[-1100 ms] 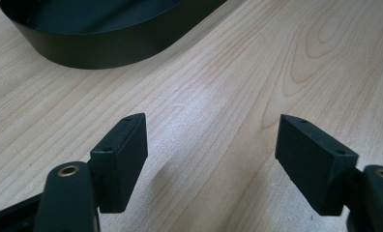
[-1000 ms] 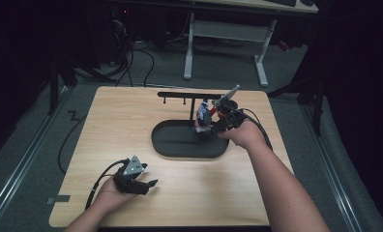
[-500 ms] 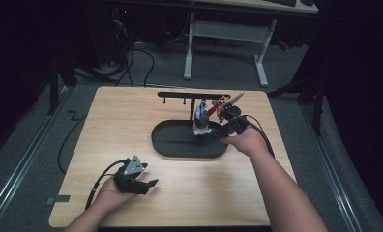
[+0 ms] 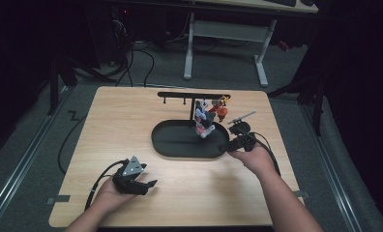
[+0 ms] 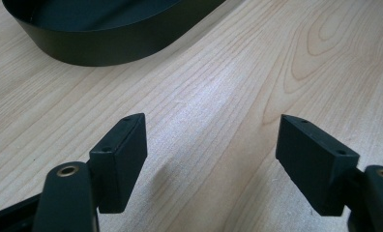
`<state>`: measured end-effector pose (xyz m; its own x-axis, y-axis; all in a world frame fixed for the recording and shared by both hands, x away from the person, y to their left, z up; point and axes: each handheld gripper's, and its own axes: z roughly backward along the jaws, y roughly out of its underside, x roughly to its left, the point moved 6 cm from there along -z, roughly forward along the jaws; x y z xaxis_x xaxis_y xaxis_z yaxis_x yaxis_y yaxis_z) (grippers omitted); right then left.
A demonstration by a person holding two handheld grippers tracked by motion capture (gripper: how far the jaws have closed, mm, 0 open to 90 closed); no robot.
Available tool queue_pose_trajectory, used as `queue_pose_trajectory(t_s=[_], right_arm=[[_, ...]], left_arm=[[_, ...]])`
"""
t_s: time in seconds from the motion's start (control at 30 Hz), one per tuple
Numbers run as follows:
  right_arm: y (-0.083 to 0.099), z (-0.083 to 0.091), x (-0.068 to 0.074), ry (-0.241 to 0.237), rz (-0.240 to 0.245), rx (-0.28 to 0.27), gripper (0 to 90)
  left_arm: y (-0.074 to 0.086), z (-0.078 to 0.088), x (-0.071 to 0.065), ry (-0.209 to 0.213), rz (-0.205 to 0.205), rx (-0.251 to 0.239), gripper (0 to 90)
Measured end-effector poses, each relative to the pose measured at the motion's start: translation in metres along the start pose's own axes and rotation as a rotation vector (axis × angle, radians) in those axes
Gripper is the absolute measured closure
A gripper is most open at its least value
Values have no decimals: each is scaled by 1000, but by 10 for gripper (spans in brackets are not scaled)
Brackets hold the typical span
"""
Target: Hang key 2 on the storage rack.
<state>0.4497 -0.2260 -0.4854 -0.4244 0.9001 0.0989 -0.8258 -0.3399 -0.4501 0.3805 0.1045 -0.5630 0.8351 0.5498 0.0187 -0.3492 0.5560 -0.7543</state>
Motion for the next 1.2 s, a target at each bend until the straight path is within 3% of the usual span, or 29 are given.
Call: queue_pose_trajectory(t_s=[0.2,0.33,0.4,0.47,0.57,0.63,0.67,0.77,0.9,1.03,1.2], right_arm=[[35,1,-4,-12,-12,-193,245],[67,-2,-10,57,5,-308,207],[83,-4,-11,33,-18,-349,196],[98,-1,-11,-13,-64,-424,172],[121,4,-11,23,-68,-545,180],[127,16,-9,23,-55,-605,182],[128,21,-11,64,-31,-631,186],[133,17,-18,113,-5,-604,178],[135,4,-18,81,9,-558,174],[140,0,-16,64,16,-540,174],[143,1,-20,85,-20,-542,175]], left_arm=[[0,0,1,-5,12,2,268],[1,0,0,-10,17,6,268],[2,0,1,-24,31,9,266],[3,1,2,-30,56,2,266],[4,2,4,-46,84,-3,267],[3,3,4,-53,106,-24,267],[2,4,4,-54,110,-30,267],[0,4,5,-75,115,-44,266],[-5,0,3,-44,156,-62,265],[-9,-4,-2,-33,125,-59,264],[-11,-4,-3,-31,89,-58,264]])
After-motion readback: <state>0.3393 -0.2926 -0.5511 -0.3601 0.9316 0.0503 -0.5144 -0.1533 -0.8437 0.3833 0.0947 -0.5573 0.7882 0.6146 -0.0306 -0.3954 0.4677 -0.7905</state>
